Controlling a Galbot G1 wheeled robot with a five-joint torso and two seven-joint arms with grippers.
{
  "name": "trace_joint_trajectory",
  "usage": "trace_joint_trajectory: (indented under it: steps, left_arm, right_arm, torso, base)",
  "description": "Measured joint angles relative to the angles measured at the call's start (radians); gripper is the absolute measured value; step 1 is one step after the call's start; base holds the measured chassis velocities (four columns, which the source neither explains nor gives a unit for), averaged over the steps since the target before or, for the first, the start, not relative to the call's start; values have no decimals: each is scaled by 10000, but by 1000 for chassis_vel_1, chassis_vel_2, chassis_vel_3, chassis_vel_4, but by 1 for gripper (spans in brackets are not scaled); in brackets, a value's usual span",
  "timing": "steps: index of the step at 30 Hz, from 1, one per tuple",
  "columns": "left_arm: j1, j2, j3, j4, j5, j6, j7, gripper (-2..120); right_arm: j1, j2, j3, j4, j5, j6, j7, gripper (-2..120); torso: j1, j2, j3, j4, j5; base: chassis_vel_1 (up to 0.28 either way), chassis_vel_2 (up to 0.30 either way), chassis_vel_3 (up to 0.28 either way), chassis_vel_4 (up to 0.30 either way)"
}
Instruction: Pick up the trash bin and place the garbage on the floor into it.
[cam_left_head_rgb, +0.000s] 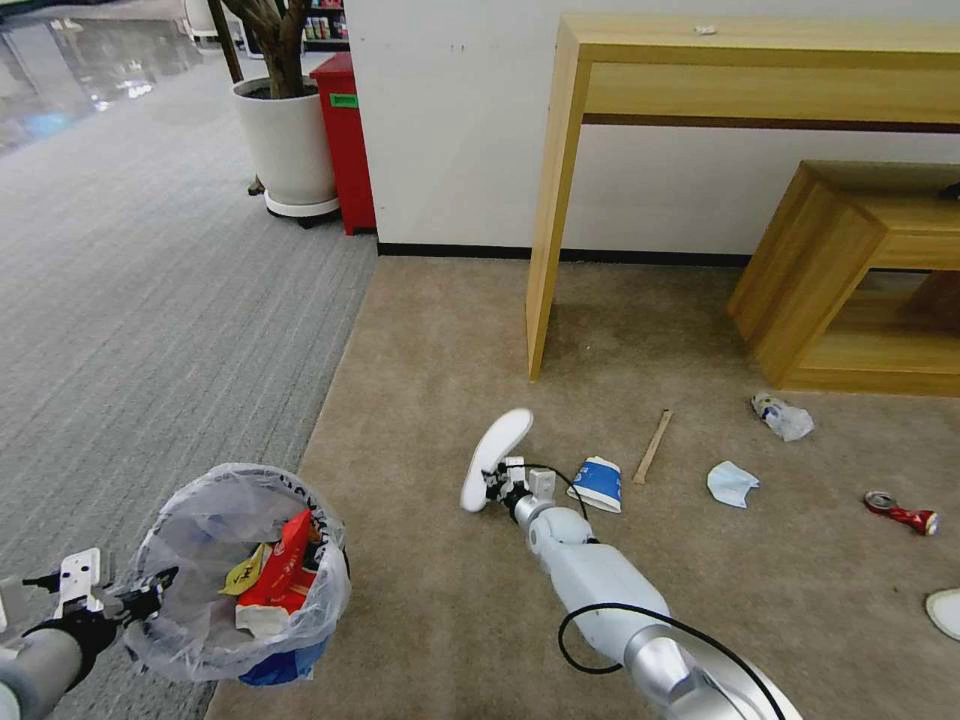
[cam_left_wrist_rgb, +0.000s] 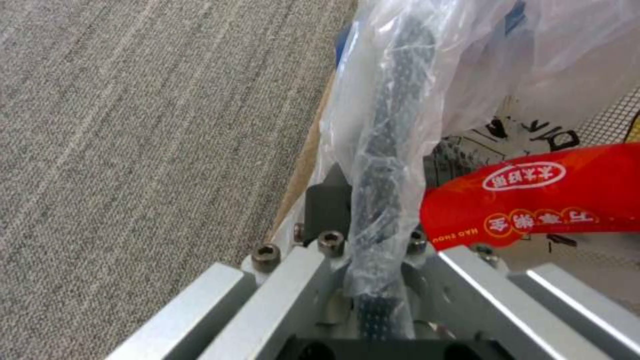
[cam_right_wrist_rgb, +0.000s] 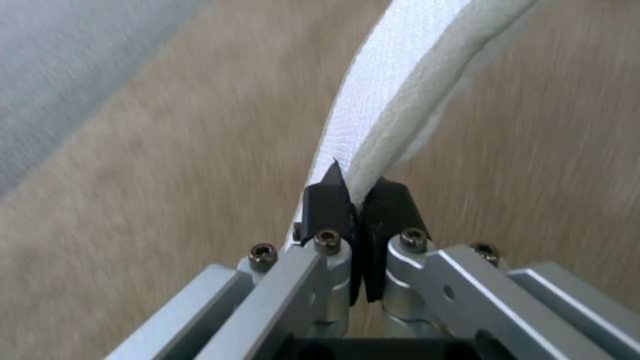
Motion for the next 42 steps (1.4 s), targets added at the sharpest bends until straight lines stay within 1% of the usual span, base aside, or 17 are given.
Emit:
trace_joint_trajectory:
  steps: [2,4,5,8,9,11,12,15,16,19,20,22,23,26,28,31,42]
  left_arm:
    - [-28,46,31,22,-16,0,-19,0]
    - [-219,347,231,121,-147,0,-145,0]
    - [-219,347,231,121,-147,0,-145,0]
    - [-655,1015,740,316,-419,0,-445,0]
    - [-655,1015,740,316,-419,0,-445,0]
    - [-1189,1545,1292,473,-806,0,-793,0]
    - [-1189,1545,1292,473,-806,0,-793,0]
    - [-2281,2207,2419,621,-1746,0,-1543,0]
    - [-2281,2207,2419,621,-1746,0,-1543,0]
    - [-3345,2634,3713,854,-2299,-1,-2102,0]
    - [-3345,2634,3713,854,-2299,-1,-2102,0]
    - [-3952,2949,4731,1027,-2585,-3,-2403,0]
    - [-3952,2949,4731,1027,-2585,-3,-2403,0]
    - [-4855,3369,6041,1234,-2903,-2,-2676,0]
    - [-5015,3422,6201,1269,-2949,-1,-2706,0]
    - [-6402,3662,7388,1522,-3369,-2,-3017,0]
    - [-8098,3885,8665,1762,-4501,-3,-3794,0]
  right_arm:
    - [-51,-78,10,282,-75,-28,-31,0]
    - [-255,-467,10,1624,-373,-224,-269,0]
    - [-255,-467,10,1624,-373,-224,-269,0]
    - [-353,-943,-50,3037,-753,-416,-643,0]
    - [-353,-943,-50,3037,-753,-416,-643,0]
    - [-319,-1265,-132,4106,-900,-585,-929,0]
    - [-319,-1265,-132,4106,-900,-585,-929,0]
    - [-130,-1623,-343,5486,-998,-842,-1222,0]
    - [-130,-1623,-343,5486,-998,-842,-1222,0]
    - [96,-1851,-569,6547,-931,-1111,-1468,0]
    - [96,-1851,-569,6547,-931,-1111,-1468,0]
    - [275,-2012,-784,7084,-860,-1223,-1696,0]
    - [275,-2012,-784,7084,-860,-1223,-1696,0]
    - [523,-2346,-1398,7965,-552,-1418,-2003,0]
    - [549,-2392,-1496,8086,-477,-1454,-2021,0]
    - [749,-2826,-2463,8996,-84,-1621,-2239,0]
    - [1002,-3155,-3889,9339,-669,-1735,-2481,0]
  torso:
    - [1,0,0,0,0]
    - [0,0,0,2,1]
    - [0,0,0,2,1]
    - [1,0,0,-1,1]
    - [1,0,0,-1,1]
    - [1,0,0,-1,1]
    - [1,0,0,-1,1]
    - [1,0,1,-1,1]
    - [1,0,1,-1,1]
    - [1,0,0,-1,0]
    - [1,0,0,-1,0]
    - [1,0,1,1,1]
    - [1,0,1,1,1]
    - [1,0,1,0,-1]
    - [0,0,1,0,-1]
    - [0,0,0,1,1]
    - [0,0,0,0,0]
  base:
    - [0,0,0,0]
    - [0,0,0,0]
    - [0,0,0,0]
    - [0,0,0,0]
    - [0,0,0,0]
    - [0,0,0,0]
    - [0,0,0,0]
    - [0,0,0,0]
    - [0,0,0,0]
    - [0,0,0,0]
    - [0,0,0,0]
    - [0,0,0,0]
    - [0,0,0,0]
    - [0,0,0,0]
    - [0,0,0,0]
    - [0,0,0,0]
    - [0,0,0,0]
